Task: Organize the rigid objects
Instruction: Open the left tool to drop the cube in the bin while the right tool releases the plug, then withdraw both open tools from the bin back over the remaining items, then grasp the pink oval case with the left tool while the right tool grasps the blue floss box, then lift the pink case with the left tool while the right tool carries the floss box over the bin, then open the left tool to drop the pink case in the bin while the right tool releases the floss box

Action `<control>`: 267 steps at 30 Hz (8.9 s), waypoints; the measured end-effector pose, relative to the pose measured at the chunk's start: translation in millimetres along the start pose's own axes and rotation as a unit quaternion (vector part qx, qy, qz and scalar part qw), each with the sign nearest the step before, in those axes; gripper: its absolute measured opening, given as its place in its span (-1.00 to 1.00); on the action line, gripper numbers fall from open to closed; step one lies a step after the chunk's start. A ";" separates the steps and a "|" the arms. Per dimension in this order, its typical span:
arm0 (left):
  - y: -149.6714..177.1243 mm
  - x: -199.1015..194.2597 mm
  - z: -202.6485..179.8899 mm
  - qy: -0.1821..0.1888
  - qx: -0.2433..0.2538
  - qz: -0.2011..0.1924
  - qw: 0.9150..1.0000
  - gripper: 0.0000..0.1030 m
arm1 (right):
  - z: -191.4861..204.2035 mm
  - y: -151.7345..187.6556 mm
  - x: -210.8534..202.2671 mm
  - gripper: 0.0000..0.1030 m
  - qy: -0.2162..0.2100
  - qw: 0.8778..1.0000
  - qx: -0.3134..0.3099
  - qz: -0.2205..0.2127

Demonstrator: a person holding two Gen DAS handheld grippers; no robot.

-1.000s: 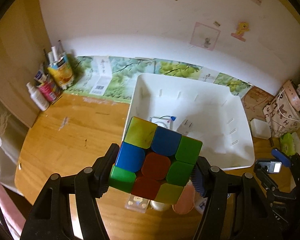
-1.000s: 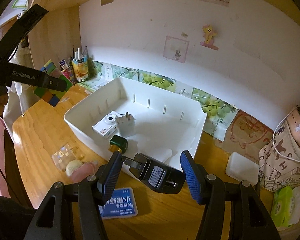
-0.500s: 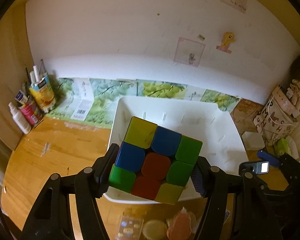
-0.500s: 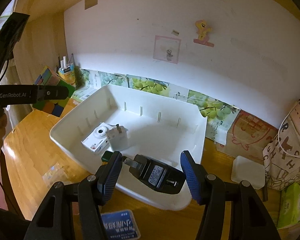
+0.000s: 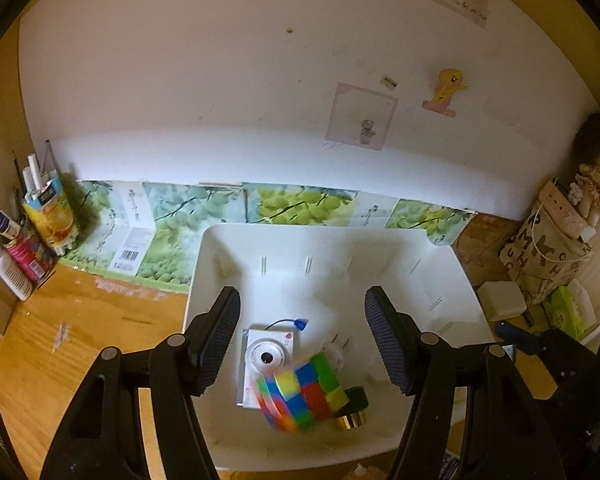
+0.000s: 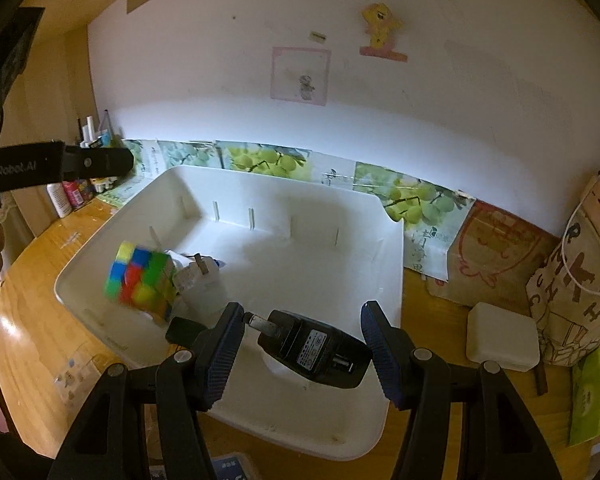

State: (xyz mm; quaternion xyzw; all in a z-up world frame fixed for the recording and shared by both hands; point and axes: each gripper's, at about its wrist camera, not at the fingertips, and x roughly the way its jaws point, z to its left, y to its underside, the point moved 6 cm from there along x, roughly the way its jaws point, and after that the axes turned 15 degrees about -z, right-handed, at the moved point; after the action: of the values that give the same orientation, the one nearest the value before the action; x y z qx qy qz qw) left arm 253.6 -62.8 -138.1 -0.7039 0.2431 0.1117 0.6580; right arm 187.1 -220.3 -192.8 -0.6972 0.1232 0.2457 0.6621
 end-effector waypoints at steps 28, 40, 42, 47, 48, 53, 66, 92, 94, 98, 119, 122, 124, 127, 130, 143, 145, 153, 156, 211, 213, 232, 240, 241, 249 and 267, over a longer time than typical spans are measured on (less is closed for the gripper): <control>-14.7 -43.8 -10.6 -0.035 0.009 -0.029 0.999 0.59 | -11.3 -15.0 -26.3 0.52 -0.024 1.000 -0.001 -0.003; -17.2 -90.7 -25.2 -0.072 0.007 -0.067 0.995 0.59 | -19.5 -20.8 -64.3 0.53 -0.062 0.997 -0.020 -0.034; -15.1 -98.7 -29.1 -0.072 0.007 -0.070 0.995 0.59 | -21.3 -19.6 -70.3 0.53 -0.066 0.997 -0.021 -0.036; -8.3 -120.0 -37.8 -0.078 0.010 -0.079 0.994 0.59 | -26.0 -14.5 -84.8 0.57 -0.075 0.996 -0.023 -0.044; -6.9 -123.5 -38.8 -0.081 0.011 -0.081 0.993 0.59 | -26.6 -13.3 -87.1 0.57 -0.077 0.996 -0.023 -0.045; 6.4 -141.3 -41.3 -0.100 0.009 -0.078 0.992 0.60 | -29.2 -5.2 -100.6 0.57 -0.090 0.995 -0.024 -0.048; 50.7 -172.1 -16.0 -0.164 -0.064 -0.038 0.984 0.62 | -33.9 20.6 -131.0 0.57 -0.107 0.992 -0.034 -0.054; 116.4 -152.1 -12.8 -0.155 -0.145 0.120 0.970 0.64 | -14.5 68.8 -139.7 0.57 -0.145 0.987 -0.051 -0.053; 121.7 -148.3 -12.1 -0.148 -0.160 0.135 0.967 0.64 | -10.3 70.1 -136.8 0.57 -0.149 0.986 -0.059 -0.049; 131.8 -140.8 -8.6 -0.145 -0.182 0.159 0.959 0.64 | -3.8 74.2 -130.5 0.57 -0.157 0.985 -0.068 -0.038; 161.8 -75.1 -13.0 -0.115 -0.204 0.274 0.933 0.64 | 27.5 108.2 -78.0 0.57 -0.206 0.972 -0.091 0.067; 163.3 -65.6 -19.3 -0.105 -0.196 0.288 0.932 0.64 | 30.9 111.0 -73.2 0.57 -0.211 0.970 -0.090 0.077; 164.2 -60.2 -23.2 -0.100 -0.189 0.296 0.931 0.64 | 32.8 112.5 -70.0 0.57 -0.215 0.969 -0.090 0.082; 165.4 -52.6 -29.2 -0.093 -0.180 0.307 0.930 0.64 | 36.0 115.9 -67.8 0.57 -0.220 0.967 -0.093 0.091; 168.3 -45.6 -34.9 -0.088 -0.172 0.319 0.928 0.64 | 40.0 118.2 -63.8 0.59 -0.223 0.965 -0.101 0.099; 178.1 -19.0 -47.5 -0.088 -0.155 0.355 0.918 0.64 | 43.6 120.4 -57.3 0.78 -0.218 0.964 -0.120 0.091; 179.1 -16.1 -48.3 -0.088 -0.157 0.358 0.916 0.63 | 42.5 121.4 -54.2 0.80 -0.217 0.965 -0.117 0.094; 183.5 -8.8 -50.6 -0.092 -0.157 0.365 0.913 0.33 | 45.7 128.3 -41.0 0.89 -0.221 0.962 -0.115 0.110; 185.8 -2.7 -50.0 -0.097 -0.159 0.367 0.911 0.16 | 46.4 131.9 -34.4 0.89 -0.221 0.961 -0.118 0.116; 158.7 -104.0 -28.4 -0.102 -0.136 0.293 0.941 0.04 | 27.5 109.2 -64.6 0.80 -0.204 0.970 -0.119 0.066; 155.8 -110.4 -27.2 -0.106 -0.133 0.287 0.943 0.04 | 25.8 104.8 -69.0 0.80 -0.203 0.970 -0.121 0.059; 83.8 -100.7 -5.8 -0.126 -0.107 0.218 0.962 0.04 | 11.2 43.2 -66.4 0.80 -0.169 0.978 -0.123 -0.020; 52.4 -79.5 1.9 -0.117 -0.082 0.193 0.971 0.04 | 2.9 25.1 -50.9 0.80 -0.145 0.983 -0.111 -0.025; 48.5 -75.1 2.8 -0.112 -0.079 0.190 0.972 0.04 | 1.4 24.1 -48.0 0.80 -0.140 0.984 -0.107 -0.025; 32.0 -41.0 7.8 -0.087 -0.048 0.176 0.979 0.04 | -9.4 10.3 -24.1 0.80 -0.103 0.991 -0.080 -0.021; 22.4 40.2 -1.4 0.000 0.000 0.163 0.987 0.05 | -15.7 -21.5 42.8 0.80 -0.034 0.999 -0.035 -0.005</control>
State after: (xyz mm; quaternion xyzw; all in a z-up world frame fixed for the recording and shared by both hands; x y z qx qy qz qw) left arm 276.9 -72.3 -176.7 -0.6546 0.3546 0.2180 0.6311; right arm 236.9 -227.1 -195.9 -0.7118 0.0879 0.2701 0.6424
